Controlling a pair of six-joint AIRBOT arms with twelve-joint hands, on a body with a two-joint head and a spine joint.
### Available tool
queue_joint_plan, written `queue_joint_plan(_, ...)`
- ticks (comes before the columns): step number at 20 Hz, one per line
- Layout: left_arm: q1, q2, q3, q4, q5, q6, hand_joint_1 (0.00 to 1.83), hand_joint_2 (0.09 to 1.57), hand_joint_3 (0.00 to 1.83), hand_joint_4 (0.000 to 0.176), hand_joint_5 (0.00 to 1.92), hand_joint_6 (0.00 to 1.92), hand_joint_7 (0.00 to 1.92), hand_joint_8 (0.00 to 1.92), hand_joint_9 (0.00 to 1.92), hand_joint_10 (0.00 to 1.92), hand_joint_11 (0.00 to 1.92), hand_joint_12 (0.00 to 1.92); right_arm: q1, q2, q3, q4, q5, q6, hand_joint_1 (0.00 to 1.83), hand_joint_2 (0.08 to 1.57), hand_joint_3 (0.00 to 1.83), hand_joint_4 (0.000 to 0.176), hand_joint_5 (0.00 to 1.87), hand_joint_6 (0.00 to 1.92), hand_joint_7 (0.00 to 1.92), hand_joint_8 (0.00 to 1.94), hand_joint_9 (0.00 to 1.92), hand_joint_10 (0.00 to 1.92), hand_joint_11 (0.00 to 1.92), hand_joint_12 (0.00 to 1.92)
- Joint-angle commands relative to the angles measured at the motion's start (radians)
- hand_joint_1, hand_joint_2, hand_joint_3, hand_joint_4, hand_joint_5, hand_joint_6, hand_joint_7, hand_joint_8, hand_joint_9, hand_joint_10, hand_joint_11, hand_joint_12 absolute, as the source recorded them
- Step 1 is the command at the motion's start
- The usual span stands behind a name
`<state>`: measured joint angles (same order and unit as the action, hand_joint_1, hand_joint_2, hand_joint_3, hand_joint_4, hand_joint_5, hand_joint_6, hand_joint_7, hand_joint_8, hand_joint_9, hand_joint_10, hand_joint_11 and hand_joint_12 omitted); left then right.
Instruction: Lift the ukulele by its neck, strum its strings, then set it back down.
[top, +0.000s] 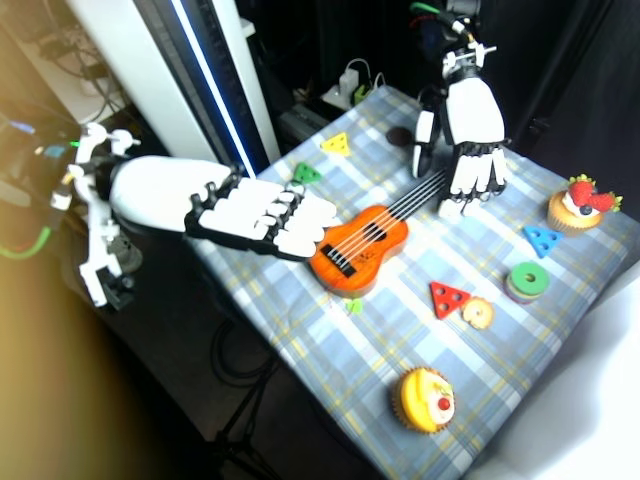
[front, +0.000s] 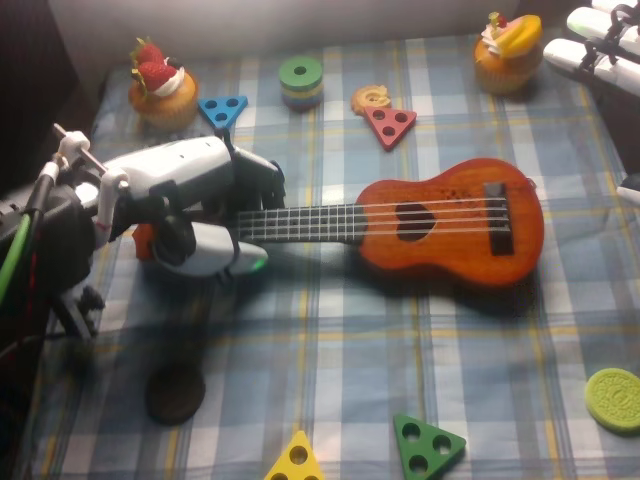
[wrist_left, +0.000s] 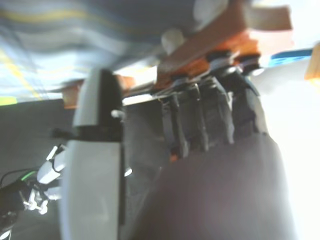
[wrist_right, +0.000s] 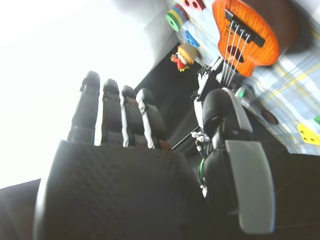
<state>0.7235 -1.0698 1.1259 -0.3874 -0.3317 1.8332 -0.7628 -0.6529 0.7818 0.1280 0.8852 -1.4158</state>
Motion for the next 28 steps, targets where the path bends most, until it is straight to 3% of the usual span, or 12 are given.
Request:
queue_joint_plan(1,0.0,-0.008,0.001,0.005,-0.052,0.003,1.13,1.2,0.0,0.0,0.82,1.28,0.72,1.86,0.72,1.89,0.66,1.92,0.016,0.008,0.0,0.001,0.128,-0.005,0.58,1.31,0.0,0.0,0.0,0.0,0.0,0.0,0.04,0.02,0.0,1.12)
queue_joint_plan(2,0.001,-0.008,0.0,0.004,-0.055,0.003,1.28,1.08,0.0,0.0,0.75,1.71,0.84,1.91,0.92,1.91,0.96,1.92,0.016,0.008,0.0,0.001,0.128,-0.005,0.58,1.31,0.0,0.0,0.0,0.0,0.0,0.0,0.04,0.02,0.0,1.24)
queue_joint_plan(3,0.002,-0.004,-0.003,0.002,-0.065,0.003,1.32,1.08,0.0,0.0,0.7,1.84,0.9,1.92,1.04,1.92,1.15,1.92,0.016,0.01,0.0,0.001,0.132,-0.005,0.65,1.3,0.0,0.0,0.0,0.0,0.0,0.0,0.04,0.01,0.0,1.11)
queue_joint_plan(6,0.004,0.027,-0.032,-0.004,-0.123,0.003,1.32,1.09,0.0,0.0,0.76,1.81,0.99,1.92,1.19,1.92,1.35,1.92,0.016,0.02,-0.007,0.002,0.156,-0.005,0.69,1.33,0.0,0.0,0.0,0.0,0.0,0.0,0.0,0.0,0.0,0.28)
queue_joint_plan(8,-0.004,0.051,-0.054,0.002,-0.168,-0.001,1.35,1.09,0.0,0.0,0.81,1.9,1.05,1.92,1.27,1.92,1.4,1.92,0.016,0.027,-0.012,0.003,0.172,-0.004,0.7,1.36,0.0,0.0,0.0,0.0,0.0,0.0,0.0,0.0,0.0,0.03)
queue_joint_plan(14,-0.053,0.09,-0.084,0.053,-0.239,-0.024,1.37,1.13,0.01,0.0,0.9,1.92,1.14,1.92,1.3,1.92,1.41,1.92,0.016,0.034,-0.003,-0.008,0.175,0.061,0.74,1.39,0.01,0.0,0.03,0.01,0.0,0.0,0.0,0.0,0.03,0.02)
queue_joint_plan(15,-0.061,0.093,-0.086,0.062,-0.249,-0.024,1.41,1.16,0.02,0.0,0.91,1.92,1.16,1.92,1.31,1.92,1.41,1.92,0.016,0.034,0.012,-0.026,0.17,0.119,0.87,1.39,0.0,0.0,0.07,0.01,0.02,0.0,0.05,0.01,0.0,0.56)
queue_joint_plan(16,-0.064,0.093,-0.086,0.067,-0.252,-0.024,1.41,1.16,0.02,0.0,0.91,1.92,1.16,1.92,1.31,1.92,1.41,1.92,0.016,0.034,0.02,-0.038,0.166,0.151,0.87,1.39,0.0,0.0,0.07,0.01,0.02,0.0,0.05,0.01,0.0,0.56)
queue_joint_plan(18,-0.077,0.092,-0.084,0.084,-0.261,-0.024,1.35,1.2,0.03,0.0,0.89,1.92,1.14,1.92,1.31,1.92,1.41,1.92,0.02,0.038,0.038,-0.061,0.153,0.216,0.95,1.36,0.0,0.0,0.15,0.01,0.06,0.01,0.18,0.04,0.0,1.1)
queue_joint_plan(23,-0.103,0.079,-0.088,0.051,-0.256,0.121,1.27,1.24,0.01,0.0,0.88,1.92,1.15,1.92,1.34,1.92,1.42,1.92,0.081,0.029,0.088,-0.159,0.091,0.395,1.03,1.42,0.02,0.023,0.2,0.01,0.07,0.0,0.19,0.02,0.0,1.08)
queue_joint_plan(24,-0.104,0.076,-0.087,0.049,-0.258,0.128,1.27,1.25,0.01,0.0,0.88,1.92,1.18,1.92,1.38,1.92,1.46,1.92,0.094,0.017,0.104,-0.178,0.071,0.427,0.91,1.44,0.03,0.003,0.23,0.01,0.1,0.0,0.17,0.01,0.0,1.54)
queue_joint_plan(28,-0.114,0.073,-0.087,0.045,-0.257,0.154,1.3,1.25,0.0,0.0,0.88,1.92,1.18,1.92,1.4,1.92,1.51,1.92,0.162,-0.012,0.121,-0.247,-0.009,0.452,1.09,1.42,0.03,0.0,0.31,0.03,0.12,0.0,0.17,0.01,0.0,1.66)
